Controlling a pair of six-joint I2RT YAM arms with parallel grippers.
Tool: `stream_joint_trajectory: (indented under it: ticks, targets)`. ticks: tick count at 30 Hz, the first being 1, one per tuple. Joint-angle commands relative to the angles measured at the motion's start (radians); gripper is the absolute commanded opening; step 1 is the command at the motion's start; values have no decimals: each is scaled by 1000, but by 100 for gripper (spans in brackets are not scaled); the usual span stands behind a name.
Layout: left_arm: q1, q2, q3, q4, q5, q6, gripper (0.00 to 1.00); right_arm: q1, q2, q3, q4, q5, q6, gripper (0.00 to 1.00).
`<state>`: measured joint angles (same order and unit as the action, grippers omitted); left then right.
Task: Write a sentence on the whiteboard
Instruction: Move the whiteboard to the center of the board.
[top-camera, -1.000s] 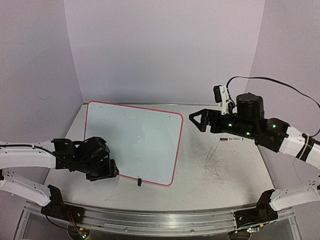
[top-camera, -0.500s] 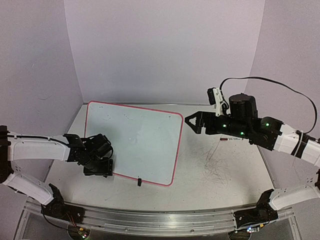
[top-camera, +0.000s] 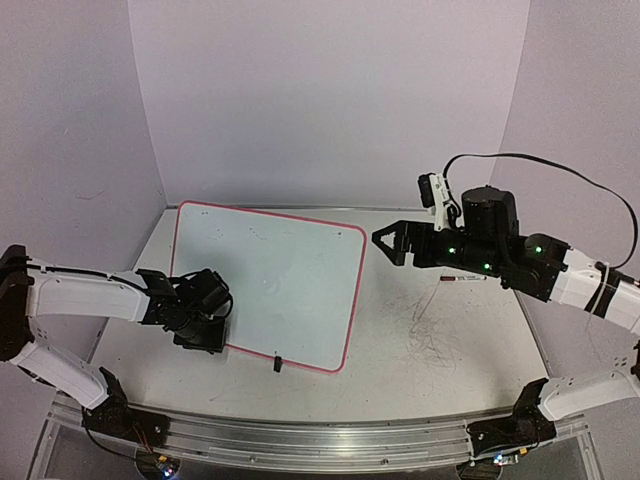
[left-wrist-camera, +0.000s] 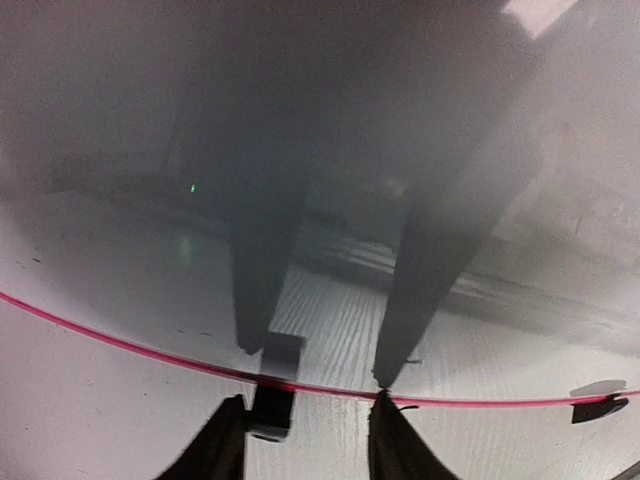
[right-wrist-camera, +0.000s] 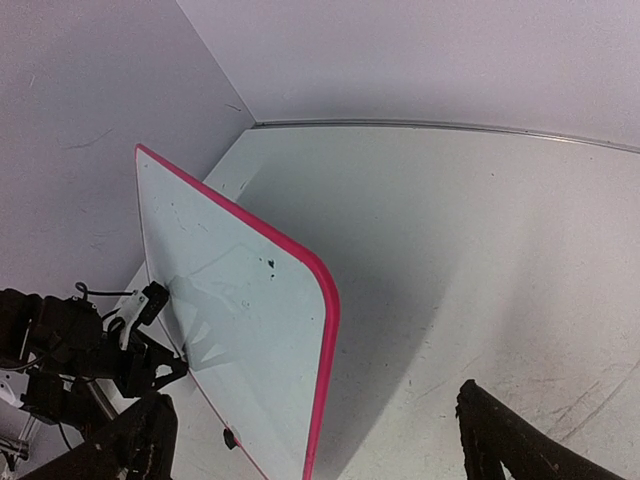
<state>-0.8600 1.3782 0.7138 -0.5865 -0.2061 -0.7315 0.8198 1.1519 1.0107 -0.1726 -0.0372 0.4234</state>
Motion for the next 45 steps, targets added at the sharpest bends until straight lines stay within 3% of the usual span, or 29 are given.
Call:
stream_joint_trajectory:
  ticks: [1, 12, 19, 23, 28, 39, 45]
  targets:
    - [2, 29, -2, 34, 38, 8, 28, 5, 4, 28, 45, 20, -6, 98]
    - [-138, 77, 51, 91, 0, -211, 0, 5, -21, 35, 15, 115, -25, 98]
    - [-230, 188, 120, 177, -67, -422, 0, 5, -28, 124, -191, 371, -102, 98]
    - [-303, 298, 220, 200, -125, -510, 0, 5, -17, 118, -230, 313, -126, 98]
    - [-367, 446, 363, 207, -139, -506, 0, 34, 8, 65, -246, 232, -110, 98]
    - [-382, 429, 414, 286, -96, -419, 0, 200, 68, -21, -143, 86, 59, 98]
    - [-384, 360, 375, 290, -97, -410, 6, 312, 250, -18, -49, 87, 214, 95]
